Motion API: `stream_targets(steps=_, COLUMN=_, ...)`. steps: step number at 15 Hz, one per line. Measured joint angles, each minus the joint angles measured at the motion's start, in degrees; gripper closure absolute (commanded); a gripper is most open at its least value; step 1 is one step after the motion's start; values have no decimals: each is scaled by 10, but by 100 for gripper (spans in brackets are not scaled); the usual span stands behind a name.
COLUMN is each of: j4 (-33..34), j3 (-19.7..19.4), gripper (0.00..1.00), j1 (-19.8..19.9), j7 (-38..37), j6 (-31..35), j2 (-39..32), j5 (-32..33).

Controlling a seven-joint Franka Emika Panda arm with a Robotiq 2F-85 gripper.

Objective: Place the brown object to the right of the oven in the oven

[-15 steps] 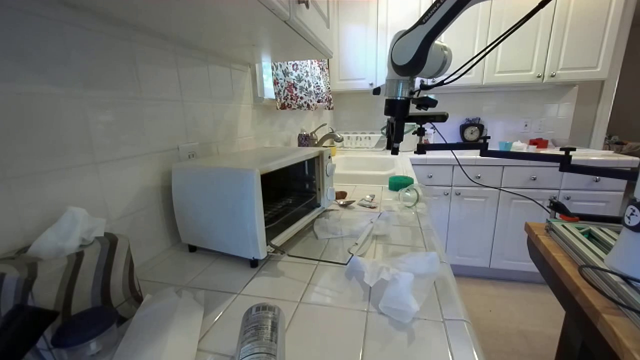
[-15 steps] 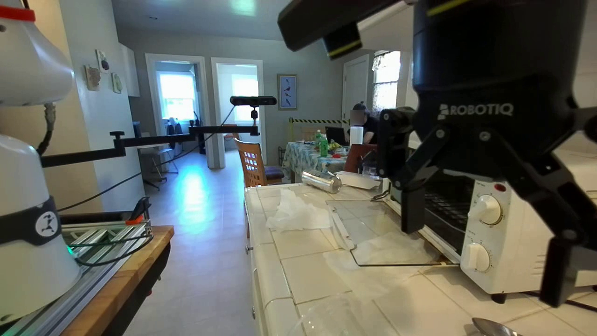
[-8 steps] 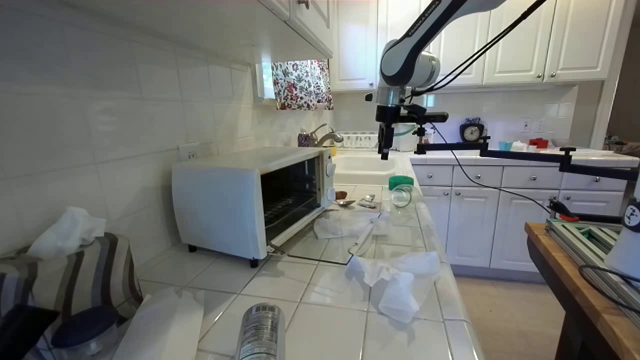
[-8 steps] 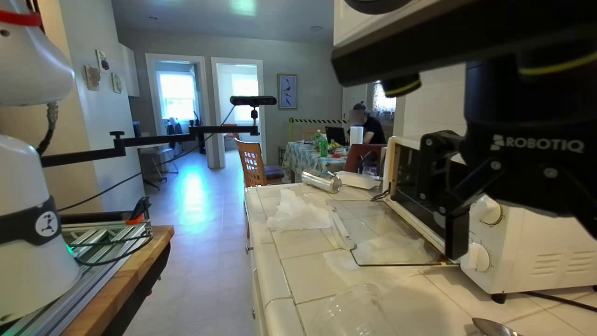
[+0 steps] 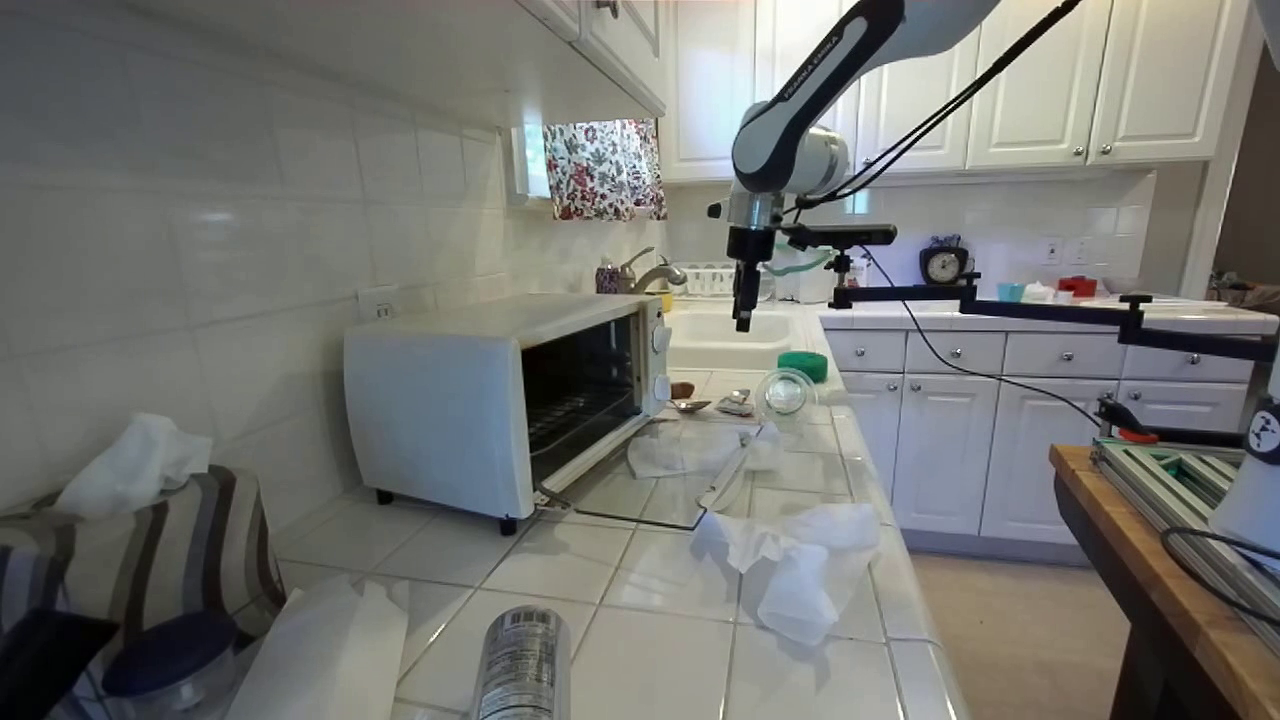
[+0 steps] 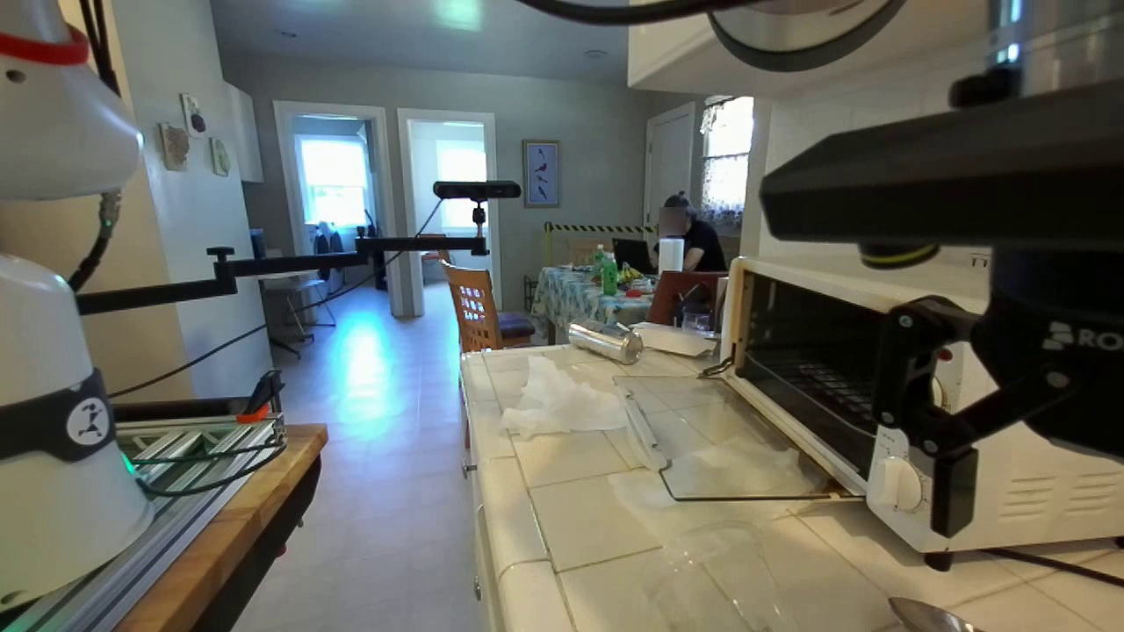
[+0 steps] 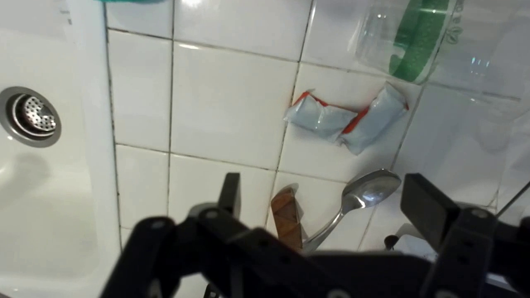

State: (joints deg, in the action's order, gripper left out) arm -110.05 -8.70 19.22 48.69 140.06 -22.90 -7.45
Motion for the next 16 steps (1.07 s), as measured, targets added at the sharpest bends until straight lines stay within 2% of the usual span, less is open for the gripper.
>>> stream_targets(steps=10, j4=18, j3=13, gripper=0, j1=6, j7=-1, j6=-16, j2=-12, j5=0)
stream_targets(steps=16, j4=25, j3=17, gripper=0, j1=13, j7=-10, j6=63, j2=-55, j5=0)
